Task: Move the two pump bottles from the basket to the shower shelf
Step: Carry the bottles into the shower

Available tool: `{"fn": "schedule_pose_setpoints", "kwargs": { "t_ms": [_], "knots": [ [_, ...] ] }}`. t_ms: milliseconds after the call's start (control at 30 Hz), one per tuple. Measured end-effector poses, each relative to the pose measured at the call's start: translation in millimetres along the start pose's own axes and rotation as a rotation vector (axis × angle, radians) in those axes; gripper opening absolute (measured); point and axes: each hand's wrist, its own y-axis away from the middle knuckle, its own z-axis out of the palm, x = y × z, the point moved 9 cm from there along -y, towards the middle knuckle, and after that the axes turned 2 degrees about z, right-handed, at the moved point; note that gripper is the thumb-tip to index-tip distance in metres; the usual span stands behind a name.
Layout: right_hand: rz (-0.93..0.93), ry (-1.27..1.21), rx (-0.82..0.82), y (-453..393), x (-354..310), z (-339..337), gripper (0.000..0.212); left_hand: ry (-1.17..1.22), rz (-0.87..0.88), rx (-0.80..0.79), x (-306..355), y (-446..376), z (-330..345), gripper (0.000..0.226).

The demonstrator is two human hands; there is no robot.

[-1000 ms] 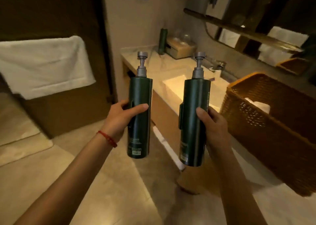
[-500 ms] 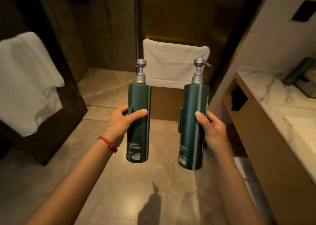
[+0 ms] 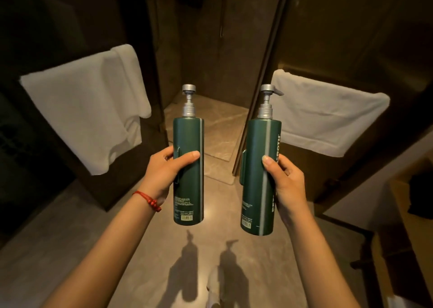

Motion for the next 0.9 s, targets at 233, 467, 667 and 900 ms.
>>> {"fn": "schedule_pose_setpoints", "kwargs": {
  "t_ms": [233, 467, 667, 900],
  "knots": [
    [0.025, -0.018, 0.015, -138.3, 15.5, 9.3, 0.039, 0.033, -0.025, 0.052, -2.7, -126.1, 8.1, 0.026],
    [0.057, -0.006, -0.005, -269.7, 14.8, 30.0, 0.035, 0.054, -0.064, 0.089, 5.7, -255.1, 5.3, 0.045],
    [0.026, -0.003, 0.008, -375.8, 20.3, 56.6, 0.035, 0.024, -0.046, 0.108, 7.5, -374.1, -10.9, 0.049],
    [0.002, 0.012, 0.096, -521.6, 31.6, 101.0, 0.025, 0.033, -0.041, 0.078, 20.4, -532.8, -20.2, 0.032]
  ]
}}
